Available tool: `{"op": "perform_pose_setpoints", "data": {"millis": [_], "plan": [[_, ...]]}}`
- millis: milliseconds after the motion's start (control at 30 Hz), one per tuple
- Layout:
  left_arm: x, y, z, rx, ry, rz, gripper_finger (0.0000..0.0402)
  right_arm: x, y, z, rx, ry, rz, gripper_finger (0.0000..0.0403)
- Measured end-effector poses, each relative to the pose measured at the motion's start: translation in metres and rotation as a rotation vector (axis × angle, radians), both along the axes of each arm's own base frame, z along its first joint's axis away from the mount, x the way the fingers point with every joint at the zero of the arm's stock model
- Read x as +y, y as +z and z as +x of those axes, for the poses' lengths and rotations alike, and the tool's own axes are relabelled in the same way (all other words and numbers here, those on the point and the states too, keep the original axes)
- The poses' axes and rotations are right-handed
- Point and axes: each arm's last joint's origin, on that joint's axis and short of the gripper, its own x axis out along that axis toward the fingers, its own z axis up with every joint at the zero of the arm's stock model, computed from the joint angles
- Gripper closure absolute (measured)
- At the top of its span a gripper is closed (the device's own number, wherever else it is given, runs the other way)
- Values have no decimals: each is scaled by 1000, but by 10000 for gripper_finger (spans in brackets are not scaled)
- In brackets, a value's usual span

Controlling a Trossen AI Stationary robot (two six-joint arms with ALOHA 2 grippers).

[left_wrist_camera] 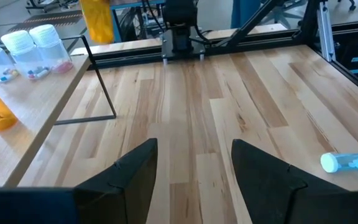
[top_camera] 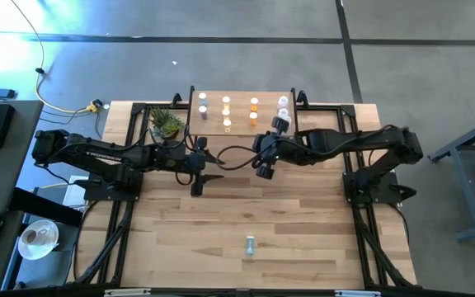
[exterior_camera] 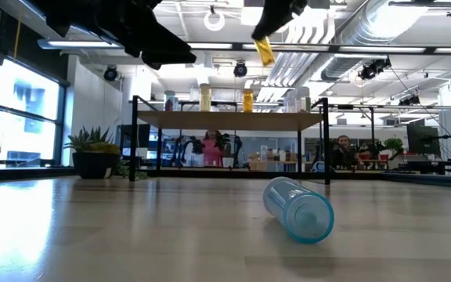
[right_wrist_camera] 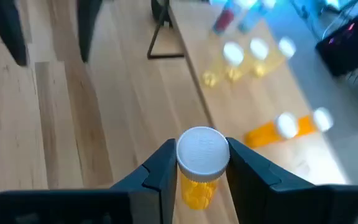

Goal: Pick and place medicine bottles onto shelf by color
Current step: Put the orange pill bottle on the shelf aligned with the orange pill bottles

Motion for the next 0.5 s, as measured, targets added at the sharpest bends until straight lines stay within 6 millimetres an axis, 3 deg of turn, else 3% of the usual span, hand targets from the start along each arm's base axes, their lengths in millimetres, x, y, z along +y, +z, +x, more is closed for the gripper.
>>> {"op": "perform_pose_setpoints", "data": {"millis": [233, 500], "plan": [[0, 0, 0, -1, 0, 0, 204, -15, -42, -4, -51, -36, 107, 300], [0, 0, 0, 0, 0, 0, 206, -16, -77, -27, -198, -64, 167, 300]]}}
